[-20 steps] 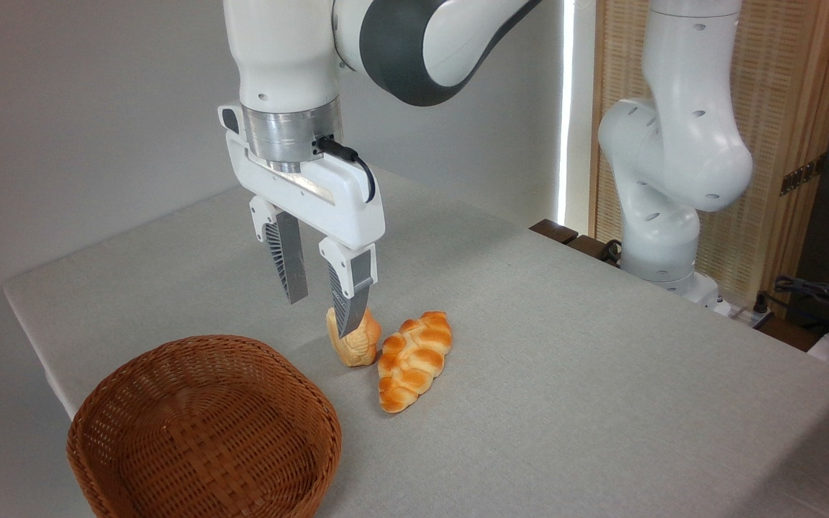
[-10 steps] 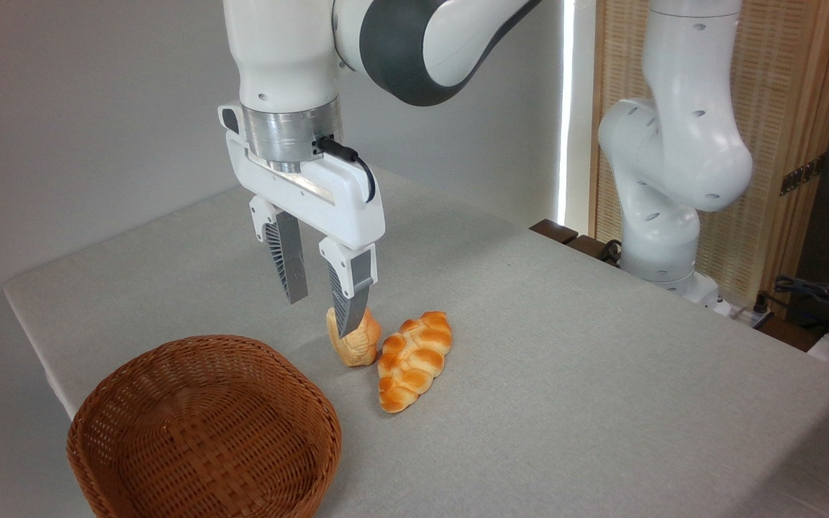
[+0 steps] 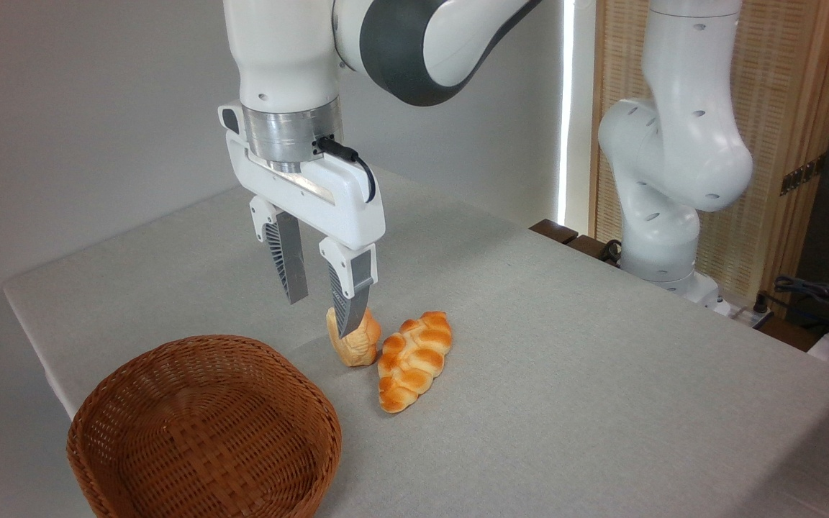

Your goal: Put bread into the basket

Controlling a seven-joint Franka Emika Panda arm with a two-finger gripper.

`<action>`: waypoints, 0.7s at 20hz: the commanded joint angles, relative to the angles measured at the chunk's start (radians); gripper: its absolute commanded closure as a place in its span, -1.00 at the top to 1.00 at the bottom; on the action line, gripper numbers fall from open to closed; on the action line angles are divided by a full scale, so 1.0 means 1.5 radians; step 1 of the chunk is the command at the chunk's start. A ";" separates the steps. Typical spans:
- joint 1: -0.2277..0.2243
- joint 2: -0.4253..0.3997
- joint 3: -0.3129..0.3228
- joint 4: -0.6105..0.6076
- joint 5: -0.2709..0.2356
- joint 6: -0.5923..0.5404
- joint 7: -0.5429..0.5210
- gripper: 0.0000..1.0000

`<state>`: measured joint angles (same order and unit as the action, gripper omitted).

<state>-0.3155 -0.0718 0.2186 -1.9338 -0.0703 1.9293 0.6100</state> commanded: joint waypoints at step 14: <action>-0.003 0.003 -0.003 0.016 0.002 -0.038 -0.002 1.00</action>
<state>-0.3163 -0.0724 0.2182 -1.9235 -0.0703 1.8959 0.6100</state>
